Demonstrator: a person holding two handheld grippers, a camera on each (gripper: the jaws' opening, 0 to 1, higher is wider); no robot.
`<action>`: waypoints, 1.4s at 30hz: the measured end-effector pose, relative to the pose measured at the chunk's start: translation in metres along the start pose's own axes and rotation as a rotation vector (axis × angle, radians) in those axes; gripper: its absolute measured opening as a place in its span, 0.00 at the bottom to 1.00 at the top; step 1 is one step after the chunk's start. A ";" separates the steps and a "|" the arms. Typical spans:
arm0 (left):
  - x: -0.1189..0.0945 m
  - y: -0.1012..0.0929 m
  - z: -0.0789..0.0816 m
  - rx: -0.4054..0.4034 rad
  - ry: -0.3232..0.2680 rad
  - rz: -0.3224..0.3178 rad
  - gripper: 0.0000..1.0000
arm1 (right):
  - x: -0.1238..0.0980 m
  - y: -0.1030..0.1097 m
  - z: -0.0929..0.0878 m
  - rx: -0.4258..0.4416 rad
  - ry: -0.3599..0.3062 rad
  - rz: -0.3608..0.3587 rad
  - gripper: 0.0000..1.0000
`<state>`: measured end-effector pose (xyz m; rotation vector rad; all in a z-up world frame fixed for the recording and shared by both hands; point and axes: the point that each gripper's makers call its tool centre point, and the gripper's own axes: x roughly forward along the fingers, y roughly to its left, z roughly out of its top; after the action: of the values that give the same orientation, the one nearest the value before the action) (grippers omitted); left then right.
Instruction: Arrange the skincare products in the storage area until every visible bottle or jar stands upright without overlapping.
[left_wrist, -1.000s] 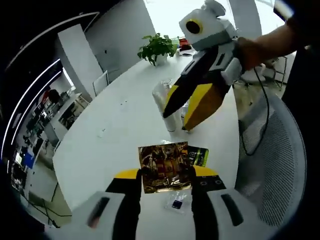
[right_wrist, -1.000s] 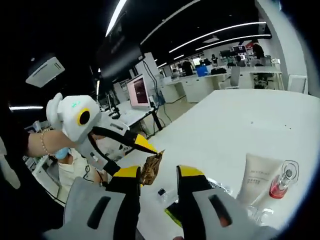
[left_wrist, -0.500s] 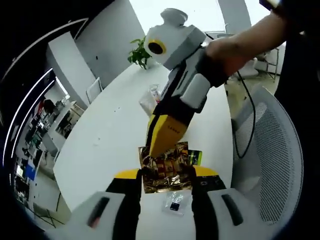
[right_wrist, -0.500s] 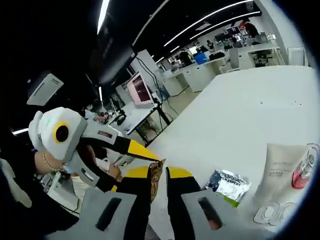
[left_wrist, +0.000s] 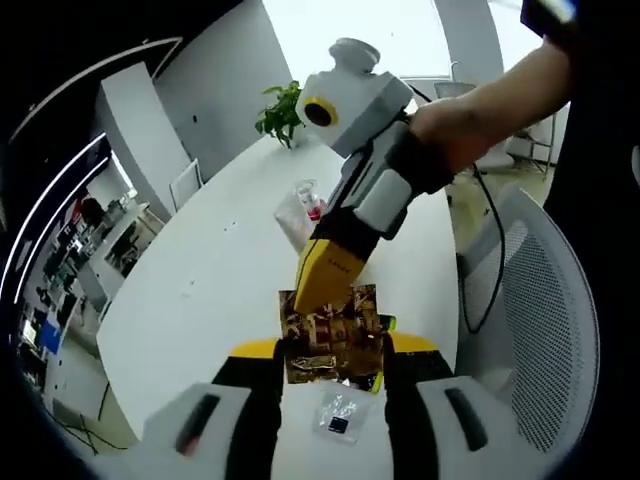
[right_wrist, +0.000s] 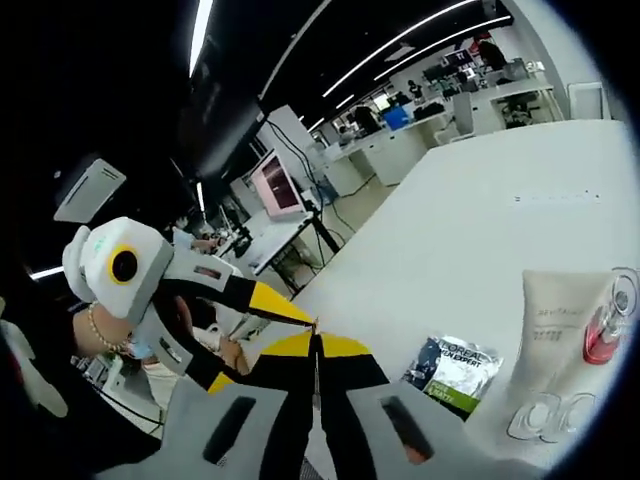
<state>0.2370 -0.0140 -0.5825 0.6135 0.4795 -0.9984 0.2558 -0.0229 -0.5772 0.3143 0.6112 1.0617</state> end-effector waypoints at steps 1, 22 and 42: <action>-0.001 0.002 0.001 -0.052 -0.022 0.012 0.43 | -0.002 -0.002 0.001 0.008 -0.012 -0.006 0.01; -0.034 0.010 0.009 -0.976 -0.552 -0.118 0.38 | -0.025 0.006 0.036 0.304 -0.354 0.036 0.01; -0.044 0.006 0.019 -1.227 -0.803 -0.191 0.00 | -0.022 0.012 0.041 0.427 -0.469 0.060 0.01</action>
<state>0.2241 0.0035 -0.5398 -0.9212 0.3358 -0.8471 0.2644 -0.0353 -0.5319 0.9304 0.3990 0.8651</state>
